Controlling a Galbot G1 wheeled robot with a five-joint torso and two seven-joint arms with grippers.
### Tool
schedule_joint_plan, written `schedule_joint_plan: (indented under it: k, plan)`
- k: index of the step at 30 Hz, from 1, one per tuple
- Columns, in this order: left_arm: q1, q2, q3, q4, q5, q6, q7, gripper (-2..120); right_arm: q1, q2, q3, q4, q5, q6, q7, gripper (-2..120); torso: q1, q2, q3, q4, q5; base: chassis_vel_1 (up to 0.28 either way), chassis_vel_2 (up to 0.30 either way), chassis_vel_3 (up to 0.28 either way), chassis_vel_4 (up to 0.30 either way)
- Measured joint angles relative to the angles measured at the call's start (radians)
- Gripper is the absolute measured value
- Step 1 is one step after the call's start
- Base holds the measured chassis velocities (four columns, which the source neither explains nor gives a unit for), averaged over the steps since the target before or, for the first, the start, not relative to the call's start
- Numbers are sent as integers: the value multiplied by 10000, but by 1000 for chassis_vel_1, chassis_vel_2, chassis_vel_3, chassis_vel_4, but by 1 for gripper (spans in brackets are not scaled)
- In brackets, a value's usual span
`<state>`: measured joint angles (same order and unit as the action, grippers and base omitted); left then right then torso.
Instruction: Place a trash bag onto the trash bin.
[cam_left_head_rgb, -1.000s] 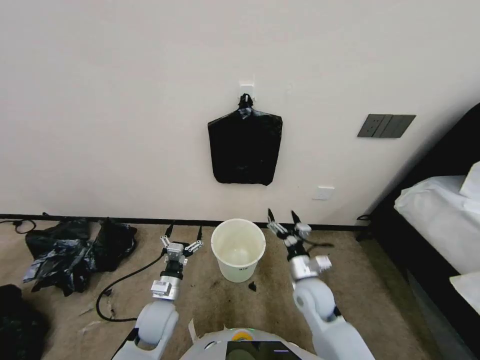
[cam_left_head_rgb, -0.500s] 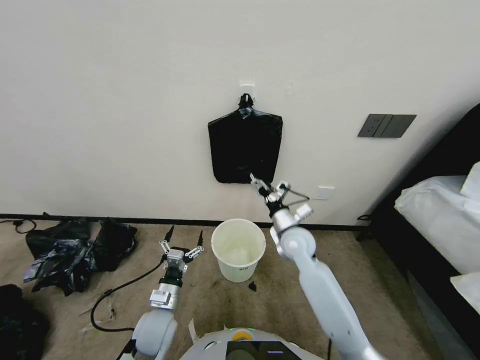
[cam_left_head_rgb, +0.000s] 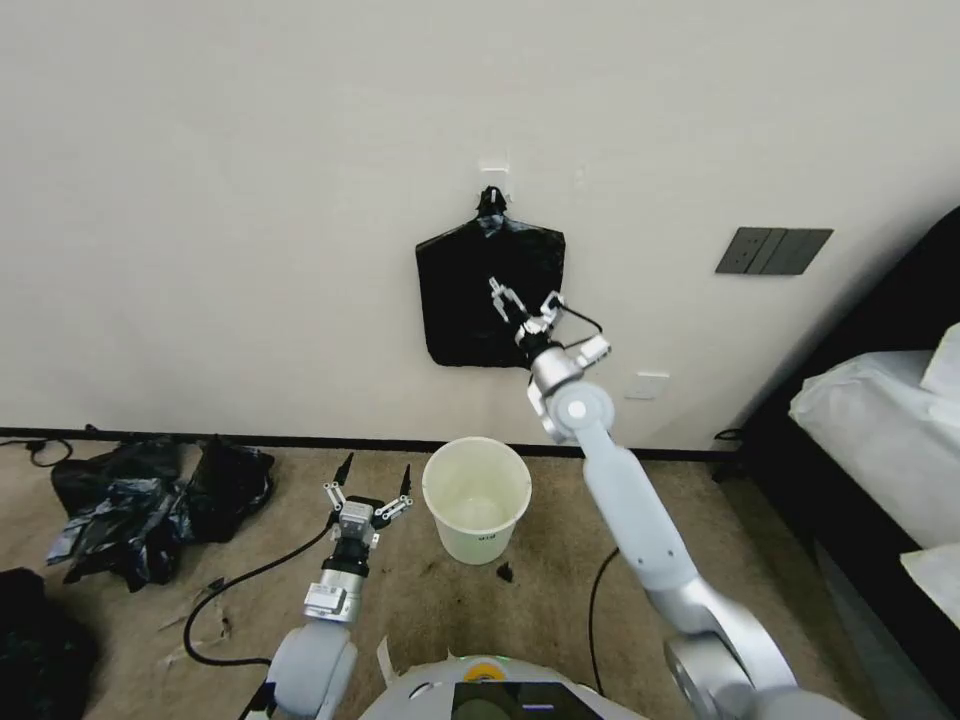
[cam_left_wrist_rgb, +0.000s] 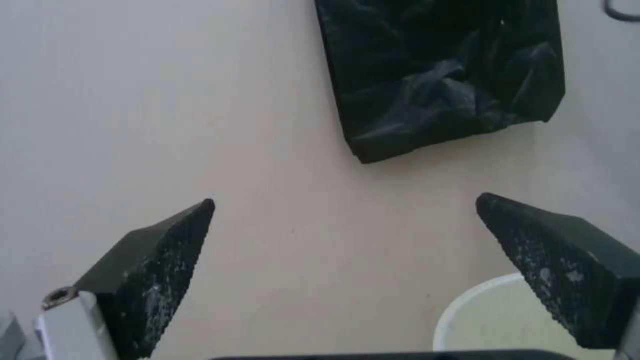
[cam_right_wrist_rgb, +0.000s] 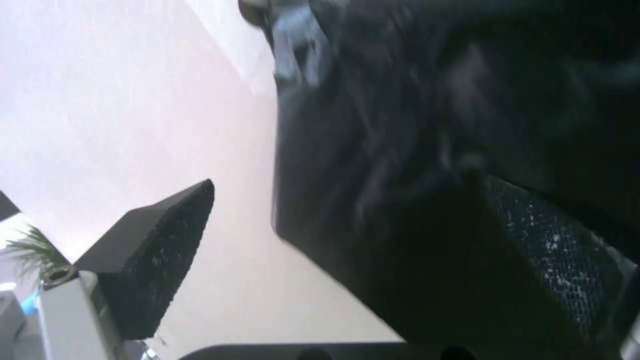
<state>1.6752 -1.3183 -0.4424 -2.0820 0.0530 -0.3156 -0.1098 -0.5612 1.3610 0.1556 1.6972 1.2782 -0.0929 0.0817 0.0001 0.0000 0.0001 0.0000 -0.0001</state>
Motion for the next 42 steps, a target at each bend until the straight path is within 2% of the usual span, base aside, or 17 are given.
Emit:
schedule_joint_plan:
  k: [10, 23, 27, 30, 31, 36, 37, 40, 41, 42]
  plan:
    - [48, 0, -51, -4, 72, -129, 59, 100, 1359, 499, 176, -1450, 688, 2, 267, 100, 0, 0, 0, -1, 1, 0, 0, 0, 0]
    - [214, -151, -13, -102, 169, -239, 73, 100, 1729, 825, 365, -1580, 812, 12, 233, 96, -1, 0, -1, -2, 2, 0, 0, 0, 0]
    - [230, -163, -7, -105, 170, -257, 73, 100, 1766, 873, 329, -1613, 816, 11, 196, 88, -1, 0, -1, -1, 2, 0, 0, 0, 0]
    - [239, -167, -5, -111, 168, -267, 73, 100, 1834, 1011, 321, -1793, 802, 11, 163, 73, -1, 0, -1, -1, 1, 0, 0, 0, 0]
    - [239, -167, -5, -111, 168, -267, 73, 100, 1834, 1011, 321, -1793, 802, 11, 163, 73, -1, 0, -1, -1, 1, 0, 0, 0, 0]
    - [246, -151, -15, -151, 162, -275, 73, 100, 1938, 1168, 309, -1900, 771, 18, 154, 53, -1, 0, -1, 0, 1, 0, 0, 0, 0]
    - [246, -151, -15, -151, 162, -275, 73, 100, 1938, 1168, 309, -1900, 771, 18, 154, 53, -1, 0, -1, 0, 1, 0, 0, 0, 0]
    - [251, -144, -17, -174, 154, -285, 73, 100, 1972, 1202, 358, -1910, 762, 36, 150, 36, -1, 0, -1, 0, 1, 0, 0, 0, 0]
    - [251, -144, -17, -174, 154, -285, 73, 100, 1972, 1202, 358, -1910, 762, 36, 150, 36, -1, 0, -1, 0, 1, 0, 0, 0, 0]
    - [253, -150, -15, -179, 154, -291, 73, 100, 1972, 1198, 376, -1900, 759, 40, 148, 31, -1, 0, -1, -1, 1, 0, 0, 0, 0]
